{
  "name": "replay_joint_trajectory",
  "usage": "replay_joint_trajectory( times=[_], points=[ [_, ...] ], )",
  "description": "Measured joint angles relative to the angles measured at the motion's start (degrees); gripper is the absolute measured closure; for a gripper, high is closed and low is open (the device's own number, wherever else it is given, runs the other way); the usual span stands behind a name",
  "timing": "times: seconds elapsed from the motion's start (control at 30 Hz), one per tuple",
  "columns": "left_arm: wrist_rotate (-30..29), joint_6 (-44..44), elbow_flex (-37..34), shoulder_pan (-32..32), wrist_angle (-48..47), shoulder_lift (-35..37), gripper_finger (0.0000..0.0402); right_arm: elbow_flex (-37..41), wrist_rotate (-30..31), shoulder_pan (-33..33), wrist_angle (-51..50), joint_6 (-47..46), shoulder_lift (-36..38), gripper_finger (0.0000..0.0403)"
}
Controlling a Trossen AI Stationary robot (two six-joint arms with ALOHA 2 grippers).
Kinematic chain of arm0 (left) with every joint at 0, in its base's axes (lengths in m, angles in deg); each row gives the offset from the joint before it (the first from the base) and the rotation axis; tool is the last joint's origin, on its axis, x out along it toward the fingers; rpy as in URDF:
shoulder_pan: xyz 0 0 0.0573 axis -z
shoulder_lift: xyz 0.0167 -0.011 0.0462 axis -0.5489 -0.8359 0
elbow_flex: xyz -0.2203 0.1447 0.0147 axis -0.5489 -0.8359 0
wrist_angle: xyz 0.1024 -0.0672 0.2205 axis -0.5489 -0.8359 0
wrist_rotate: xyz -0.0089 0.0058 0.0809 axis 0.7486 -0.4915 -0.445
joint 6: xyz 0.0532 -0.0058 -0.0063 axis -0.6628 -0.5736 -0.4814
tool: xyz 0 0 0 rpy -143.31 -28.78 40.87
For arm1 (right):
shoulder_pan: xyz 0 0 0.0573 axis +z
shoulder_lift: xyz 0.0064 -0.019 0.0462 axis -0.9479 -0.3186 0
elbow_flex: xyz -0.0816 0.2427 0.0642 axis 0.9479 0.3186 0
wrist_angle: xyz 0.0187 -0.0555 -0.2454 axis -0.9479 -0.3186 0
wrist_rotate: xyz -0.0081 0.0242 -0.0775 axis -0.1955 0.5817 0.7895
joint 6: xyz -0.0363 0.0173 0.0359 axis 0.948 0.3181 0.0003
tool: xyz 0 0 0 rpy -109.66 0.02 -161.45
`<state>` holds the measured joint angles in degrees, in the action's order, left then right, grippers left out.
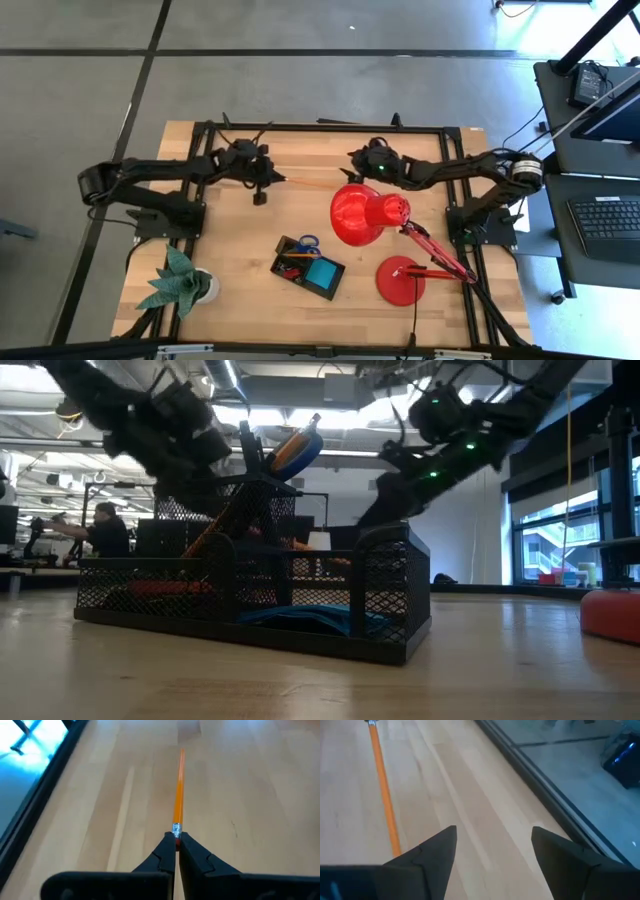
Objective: Pick and place office supplies into organizer
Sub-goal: Put the orange pencil into the desk organizer
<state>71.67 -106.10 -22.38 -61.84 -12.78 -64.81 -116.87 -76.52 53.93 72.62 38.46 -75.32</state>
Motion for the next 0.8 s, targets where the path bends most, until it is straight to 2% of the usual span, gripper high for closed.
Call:
replay_joint_trajectory(
  times=[0.13,0.4,0.8],
  points=[
    [-3.5,-1.4,6.3,2.2,-11.8,1.4,0.0399,4.9,0.0,-0.9,2.2,-1.9,3.1,0.0143],
    [-14.5,-1.5,21.9,7.6,-35.0,2.1,0.0399,8.7,-0.1,-1.3,2.0,-4.1,5.3,0.0143],
    [-19.5,4.5,41.9,16.2,-63.4,2.2,0.0399,10.1,-0.1,-1.3,0.4,-5.9,5.3,0.0143]
  ],
)
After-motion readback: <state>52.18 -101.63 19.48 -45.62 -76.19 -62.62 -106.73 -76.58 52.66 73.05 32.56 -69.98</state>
